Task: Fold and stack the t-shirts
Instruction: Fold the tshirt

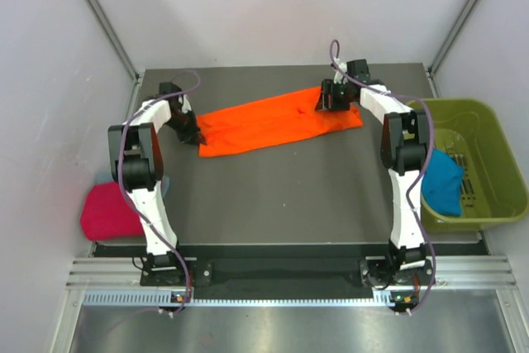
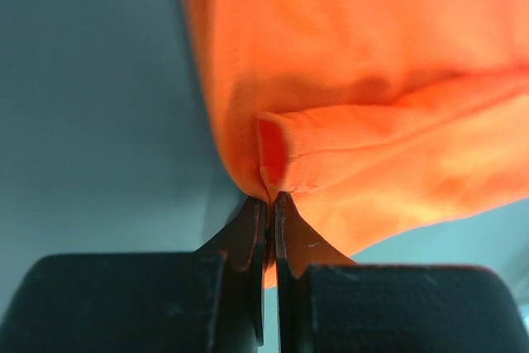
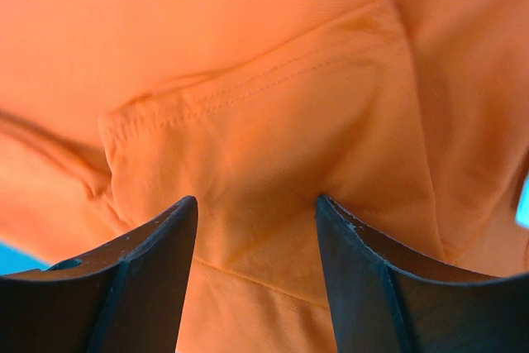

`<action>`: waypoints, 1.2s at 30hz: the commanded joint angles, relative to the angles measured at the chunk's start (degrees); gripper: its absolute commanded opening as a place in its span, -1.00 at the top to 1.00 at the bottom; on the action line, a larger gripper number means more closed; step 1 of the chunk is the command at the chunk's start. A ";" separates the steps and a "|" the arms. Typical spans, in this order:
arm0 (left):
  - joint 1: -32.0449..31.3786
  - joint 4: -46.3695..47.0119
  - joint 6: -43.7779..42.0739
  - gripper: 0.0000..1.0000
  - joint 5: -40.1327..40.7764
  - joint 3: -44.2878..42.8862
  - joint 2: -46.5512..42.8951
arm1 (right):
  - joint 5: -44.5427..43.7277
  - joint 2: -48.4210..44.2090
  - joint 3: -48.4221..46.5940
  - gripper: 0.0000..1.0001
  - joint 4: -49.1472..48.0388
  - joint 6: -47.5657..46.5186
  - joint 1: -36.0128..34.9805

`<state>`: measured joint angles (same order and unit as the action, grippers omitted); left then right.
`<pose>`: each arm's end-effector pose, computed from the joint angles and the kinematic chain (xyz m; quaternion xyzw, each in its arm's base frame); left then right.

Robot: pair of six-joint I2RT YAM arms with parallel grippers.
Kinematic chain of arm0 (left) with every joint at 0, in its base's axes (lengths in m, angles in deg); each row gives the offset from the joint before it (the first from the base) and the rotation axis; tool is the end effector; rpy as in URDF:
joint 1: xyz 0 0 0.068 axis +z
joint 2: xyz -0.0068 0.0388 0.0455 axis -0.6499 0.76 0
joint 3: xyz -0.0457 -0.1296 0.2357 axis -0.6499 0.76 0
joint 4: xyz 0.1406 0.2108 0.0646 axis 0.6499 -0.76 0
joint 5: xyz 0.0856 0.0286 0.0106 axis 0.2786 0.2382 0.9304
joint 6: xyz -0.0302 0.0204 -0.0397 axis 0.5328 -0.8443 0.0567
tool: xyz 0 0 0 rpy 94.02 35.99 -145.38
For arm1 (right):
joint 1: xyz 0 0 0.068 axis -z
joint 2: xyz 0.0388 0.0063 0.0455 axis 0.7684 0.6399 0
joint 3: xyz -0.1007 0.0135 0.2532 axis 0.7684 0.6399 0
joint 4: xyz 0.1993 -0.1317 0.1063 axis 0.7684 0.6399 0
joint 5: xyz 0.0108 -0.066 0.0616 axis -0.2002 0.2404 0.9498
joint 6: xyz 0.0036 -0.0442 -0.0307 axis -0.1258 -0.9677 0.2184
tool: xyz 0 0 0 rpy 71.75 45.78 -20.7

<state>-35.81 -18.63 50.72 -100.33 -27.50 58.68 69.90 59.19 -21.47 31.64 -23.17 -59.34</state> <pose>0.4356 0.0243 0.1648 -0.1655 0.9591 -0.1822 0.1398 0.5031 0.0956 0.1686 -0.0924 0.9201 0.2394 0.2959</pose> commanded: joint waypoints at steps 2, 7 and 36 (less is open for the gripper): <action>-2.44 -2.65 1.29 1.00 -1.96 5.99 -8.94 | 1.74 4.46 -8.07 -0.20 -4.18 3.27 0.60; -4.56 -3.61 1.73 1.00 -2.40 11.01 -15.44 | 2.36 7.63 -11.51 -0.23 -5.85 5.47 0.16; -20.38 -6.24 1.48 -0.10 -8.03 28.61 -31.52 | 2.10 5.99 -15.48 -0.30 -9.46 6.27 -3.27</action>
<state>-56.46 -23.15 54.13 -108.61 5.68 32.67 71.94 71.08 -37.51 23.08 -15.02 -62.03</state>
